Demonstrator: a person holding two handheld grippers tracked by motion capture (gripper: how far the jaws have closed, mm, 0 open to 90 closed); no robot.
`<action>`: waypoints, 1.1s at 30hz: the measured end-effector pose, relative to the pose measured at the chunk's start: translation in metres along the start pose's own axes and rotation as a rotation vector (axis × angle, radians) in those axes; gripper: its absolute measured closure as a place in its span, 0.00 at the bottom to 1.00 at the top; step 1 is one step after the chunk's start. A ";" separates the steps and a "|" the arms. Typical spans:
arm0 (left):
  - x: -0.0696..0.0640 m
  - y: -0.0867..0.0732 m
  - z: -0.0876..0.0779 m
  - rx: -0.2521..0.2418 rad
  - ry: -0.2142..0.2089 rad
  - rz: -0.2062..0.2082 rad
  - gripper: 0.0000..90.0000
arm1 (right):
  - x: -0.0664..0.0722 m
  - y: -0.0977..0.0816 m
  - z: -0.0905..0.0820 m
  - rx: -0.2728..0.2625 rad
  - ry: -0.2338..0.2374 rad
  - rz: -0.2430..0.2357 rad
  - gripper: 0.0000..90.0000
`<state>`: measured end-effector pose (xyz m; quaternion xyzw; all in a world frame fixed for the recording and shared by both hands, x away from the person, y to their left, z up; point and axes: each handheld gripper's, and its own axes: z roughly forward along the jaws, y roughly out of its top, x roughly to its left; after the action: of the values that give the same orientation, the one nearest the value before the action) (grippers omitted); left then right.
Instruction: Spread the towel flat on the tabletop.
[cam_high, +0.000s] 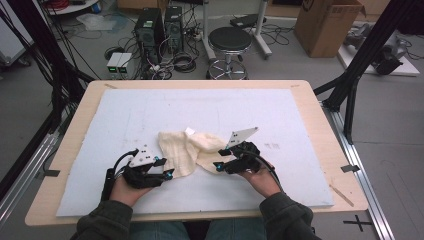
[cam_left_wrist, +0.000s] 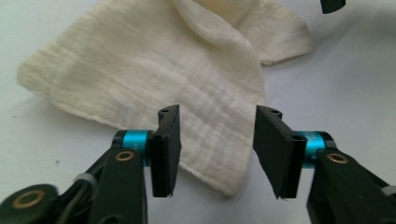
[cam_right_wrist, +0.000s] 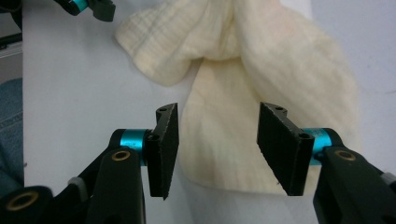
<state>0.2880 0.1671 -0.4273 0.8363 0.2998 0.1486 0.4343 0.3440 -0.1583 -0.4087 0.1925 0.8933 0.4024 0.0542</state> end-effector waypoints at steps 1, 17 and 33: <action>0.000 0.000 0.003 0.011 -0.006 0.003 0.62 | 0.000 -0.003 0.001 0.004 0.003 0.000 0.56; 0.003 -0.005 0.015 0.109 -0.040 0.028 0.86 | -0.002 -0.018 0.021 0.082 0.032 -0.021 0.82; 0.012 -0.007 -0.004 0.058 -0.021 0.013 0.98 | -0.008 -0.017 0.005 0.032 0.068 0.007 0.96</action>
<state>0.2926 0.1800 -0.4308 0.8522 0.2937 0.1338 0.4118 0.3475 -0.1686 -0.4254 0.1827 0.9003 0.3947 0.0193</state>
